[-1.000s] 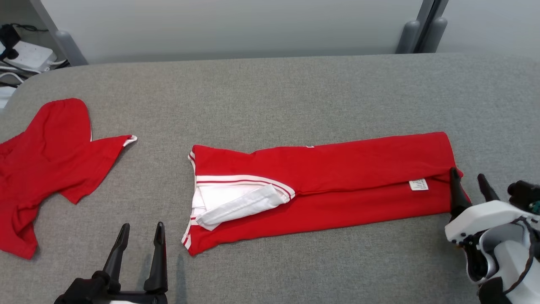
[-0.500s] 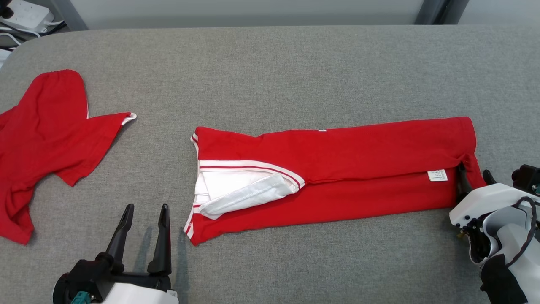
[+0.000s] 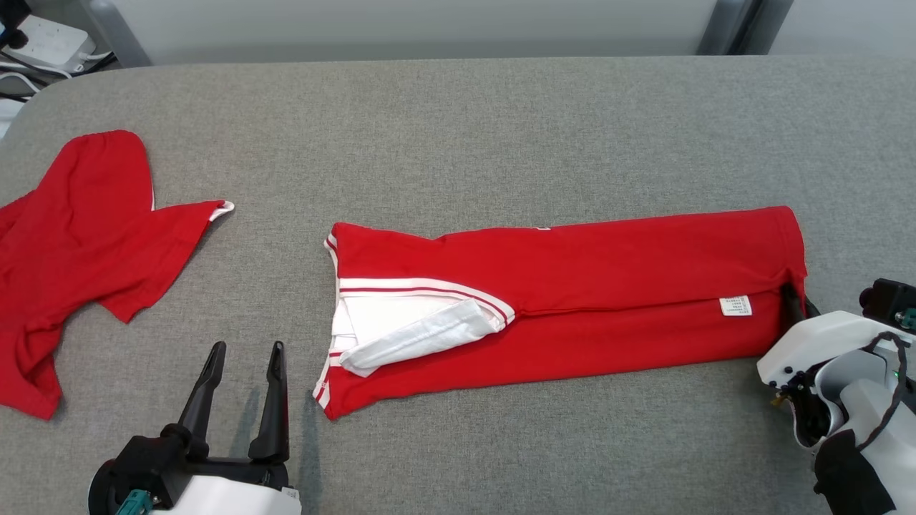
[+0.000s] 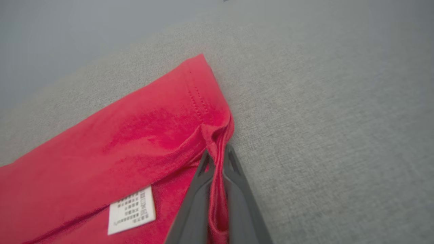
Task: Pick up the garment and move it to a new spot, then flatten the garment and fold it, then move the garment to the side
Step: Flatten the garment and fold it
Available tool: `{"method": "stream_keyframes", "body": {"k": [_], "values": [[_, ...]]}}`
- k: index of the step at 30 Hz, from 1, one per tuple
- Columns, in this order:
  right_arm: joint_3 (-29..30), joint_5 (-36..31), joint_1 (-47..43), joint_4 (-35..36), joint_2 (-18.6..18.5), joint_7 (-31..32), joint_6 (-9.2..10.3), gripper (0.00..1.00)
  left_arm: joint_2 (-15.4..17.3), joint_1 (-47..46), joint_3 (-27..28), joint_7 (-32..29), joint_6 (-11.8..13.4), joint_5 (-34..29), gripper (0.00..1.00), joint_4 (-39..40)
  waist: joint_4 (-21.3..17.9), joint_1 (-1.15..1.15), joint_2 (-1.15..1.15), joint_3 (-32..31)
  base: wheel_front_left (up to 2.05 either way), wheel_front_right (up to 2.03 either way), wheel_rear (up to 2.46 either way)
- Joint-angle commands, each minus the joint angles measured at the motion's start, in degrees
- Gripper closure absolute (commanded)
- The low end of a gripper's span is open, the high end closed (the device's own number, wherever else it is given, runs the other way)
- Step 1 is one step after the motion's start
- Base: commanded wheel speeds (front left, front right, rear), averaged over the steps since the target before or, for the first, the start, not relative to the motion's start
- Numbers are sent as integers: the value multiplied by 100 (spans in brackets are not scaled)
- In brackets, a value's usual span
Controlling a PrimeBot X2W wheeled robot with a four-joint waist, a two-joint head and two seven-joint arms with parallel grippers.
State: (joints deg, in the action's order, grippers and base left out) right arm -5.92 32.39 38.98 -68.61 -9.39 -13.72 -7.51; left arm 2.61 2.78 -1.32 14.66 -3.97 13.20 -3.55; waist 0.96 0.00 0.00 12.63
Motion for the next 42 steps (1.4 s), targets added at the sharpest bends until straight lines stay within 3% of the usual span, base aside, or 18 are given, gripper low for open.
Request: {"method": "stream_keyframes", "body": {"k": [1,14,22,31,42], "values": [[-87,50,-147,102,-95,-87,2,100,27,-167,184,34,-27,24,0,125,-8,0,0,-22,0,0,0],[396,-110,-622,830,-847,-127,2,100,27,-46,250,34,-58,43,0,115,-152,0,0,-273,0,0,0],[-46,407,-1020,2243,-441,-127,2,100,27,0,260,34,-67,61,0,99,-205,0,0,-376,0,0,0],[-952,879,-1370,4015,-359,-128,2,100,27,60,189,34,4,192,0,66,33,0,0,-514,0,0,0],[-1784,898,-1404,4981,-169,86,2,100,27,87,16,34,119,373,0,16,606,0,0,-601,0,0,0]]}}
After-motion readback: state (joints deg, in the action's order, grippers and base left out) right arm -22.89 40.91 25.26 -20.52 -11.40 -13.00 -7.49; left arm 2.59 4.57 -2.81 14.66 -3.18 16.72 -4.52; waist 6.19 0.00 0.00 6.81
